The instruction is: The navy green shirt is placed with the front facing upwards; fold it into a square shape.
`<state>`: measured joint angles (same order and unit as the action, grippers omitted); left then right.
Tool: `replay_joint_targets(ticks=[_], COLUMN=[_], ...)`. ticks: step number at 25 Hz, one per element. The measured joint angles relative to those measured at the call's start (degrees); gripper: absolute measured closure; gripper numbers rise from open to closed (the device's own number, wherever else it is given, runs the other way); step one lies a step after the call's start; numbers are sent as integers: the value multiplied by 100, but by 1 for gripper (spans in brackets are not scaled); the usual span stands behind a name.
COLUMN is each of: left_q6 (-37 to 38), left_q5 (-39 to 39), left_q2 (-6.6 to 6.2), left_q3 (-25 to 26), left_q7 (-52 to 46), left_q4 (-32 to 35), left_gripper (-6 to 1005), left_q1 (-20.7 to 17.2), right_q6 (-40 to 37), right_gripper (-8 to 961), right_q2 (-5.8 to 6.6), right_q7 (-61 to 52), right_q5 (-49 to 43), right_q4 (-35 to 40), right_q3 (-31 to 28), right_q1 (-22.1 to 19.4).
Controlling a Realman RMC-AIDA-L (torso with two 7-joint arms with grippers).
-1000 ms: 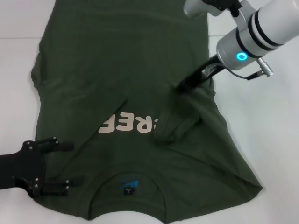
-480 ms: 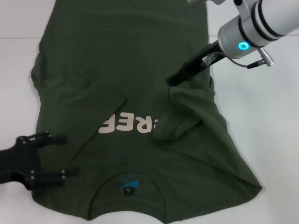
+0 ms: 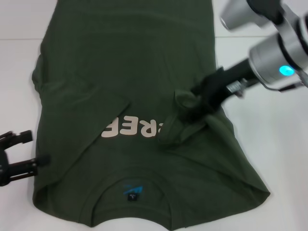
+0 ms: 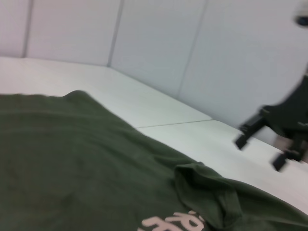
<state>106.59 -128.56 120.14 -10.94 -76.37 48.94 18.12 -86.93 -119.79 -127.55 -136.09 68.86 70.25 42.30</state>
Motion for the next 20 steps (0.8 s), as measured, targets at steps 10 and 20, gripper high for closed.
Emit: replay_joint_targets(ticks=[10,20], left_q6=[170,9], left_q5=[-5,-203], left_q2=[337,388], left_q3=[180,193], left_q7=[-1205,-1776], left_q4=[1007,1214], left_gripper=[100,100], left_q1=[-620,-930], right_q6=[-797,-1023], right_gripper=[35,34], right_q2=[6,4], right_q7=[1788,1845], right_q5=[626,626], right_q4=[271,231], right_q3=[13,126], right_q1=[-547,-233])
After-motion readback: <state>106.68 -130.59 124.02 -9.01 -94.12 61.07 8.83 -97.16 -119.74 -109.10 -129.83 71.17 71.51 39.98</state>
